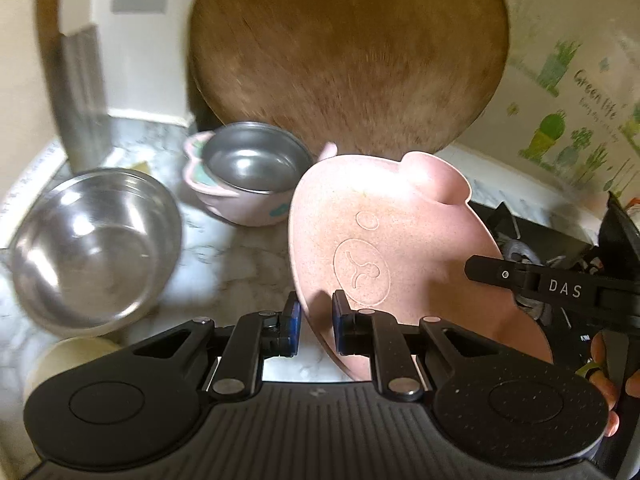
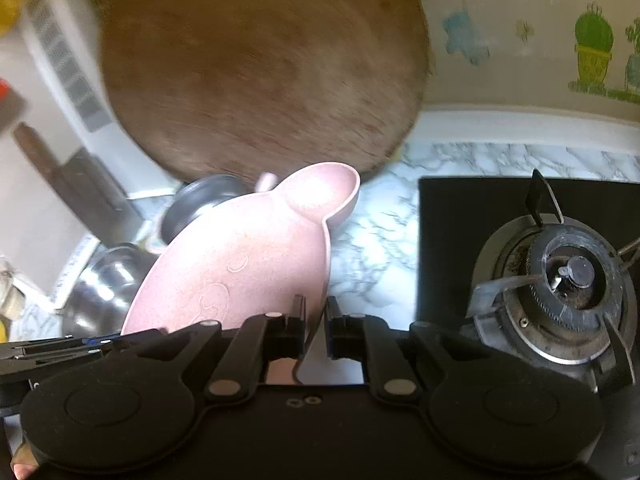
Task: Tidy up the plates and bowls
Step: 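Lift the pink plate and carry it over the stacked white plates, then lower the pink plate onto the stacked white plates, then open both grippers to release the pink plate, then move both grippers to the rim of the stainless steel bowl, then close both grippers on the steel bowl rim, then lift the steel bowl and carry it beside the cream bowl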
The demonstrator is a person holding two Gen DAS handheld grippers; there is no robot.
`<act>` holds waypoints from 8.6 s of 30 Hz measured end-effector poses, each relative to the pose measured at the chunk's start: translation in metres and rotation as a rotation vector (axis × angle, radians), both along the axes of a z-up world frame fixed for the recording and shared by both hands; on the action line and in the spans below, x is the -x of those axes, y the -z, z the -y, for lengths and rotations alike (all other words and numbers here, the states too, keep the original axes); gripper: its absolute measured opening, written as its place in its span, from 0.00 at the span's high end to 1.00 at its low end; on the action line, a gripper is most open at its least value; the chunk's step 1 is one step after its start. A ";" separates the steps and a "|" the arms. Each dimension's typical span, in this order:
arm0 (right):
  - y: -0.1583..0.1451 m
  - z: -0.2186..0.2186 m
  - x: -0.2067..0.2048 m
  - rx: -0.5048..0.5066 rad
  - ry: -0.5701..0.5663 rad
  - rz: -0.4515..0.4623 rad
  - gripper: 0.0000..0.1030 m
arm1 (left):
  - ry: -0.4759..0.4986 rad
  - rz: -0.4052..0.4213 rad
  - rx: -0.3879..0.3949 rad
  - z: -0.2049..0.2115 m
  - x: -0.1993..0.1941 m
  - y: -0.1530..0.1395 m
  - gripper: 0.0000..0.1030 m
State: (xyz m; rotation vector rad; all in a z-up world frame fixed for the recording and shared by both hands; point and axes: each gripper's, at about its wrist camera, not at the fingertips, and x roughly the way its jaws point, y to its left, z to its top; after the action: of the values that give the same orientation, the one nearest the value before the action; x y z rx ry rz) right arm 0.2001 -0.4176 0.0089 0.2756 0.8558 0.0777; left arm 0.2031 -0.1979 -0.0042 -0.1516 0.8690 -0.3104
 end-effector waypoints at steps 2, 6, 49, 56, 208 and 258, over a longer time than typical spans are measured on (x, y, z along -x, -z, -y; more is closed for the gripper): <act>-0.010 -0.012 0.011 -0.005 -0.008 0.017 0.89 | -0.008 0.012 0.005 -0.014 0.015 -0.009 0.85; -0.029 -0.043 0.034 -0.011 -0.033 0.048 0.89 | -0.028 0.041 0.008 -0.046 0.047 -0.024 0.85; 0.017 -0.360 0.106 -0.006 -0.541 -0.024 0.89 | -0.518 -0.002 -0.020 -0.320 0.233 0.027 0.86; 0.040 -0.367 0.100 0.012 -0.553 -0.040 0.89 | -0.531 -0.026 -0.010 -0.328 0.224 0.049 0.86; 0.095 -0.192 -0.119 -0.001 -0.332 -0.099 0.46 | -0.513 -0.173 -0.061 -0.192 -0.077 0.084 0.46; -0.006 -0.102 0.027 0.038 -0.154 0.099 0.80 | -0.209 0.011 -0.012 -0.109 0.038 -0.019 0.85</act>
State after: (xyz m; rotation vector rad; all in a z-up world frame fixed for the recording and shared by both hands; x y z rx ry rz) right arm 0.1731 -0.3152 0.0149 0.1690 0.7781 0.2167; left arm 0.1654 -0.0894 0.0146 -0.2272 0.8362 -0.1104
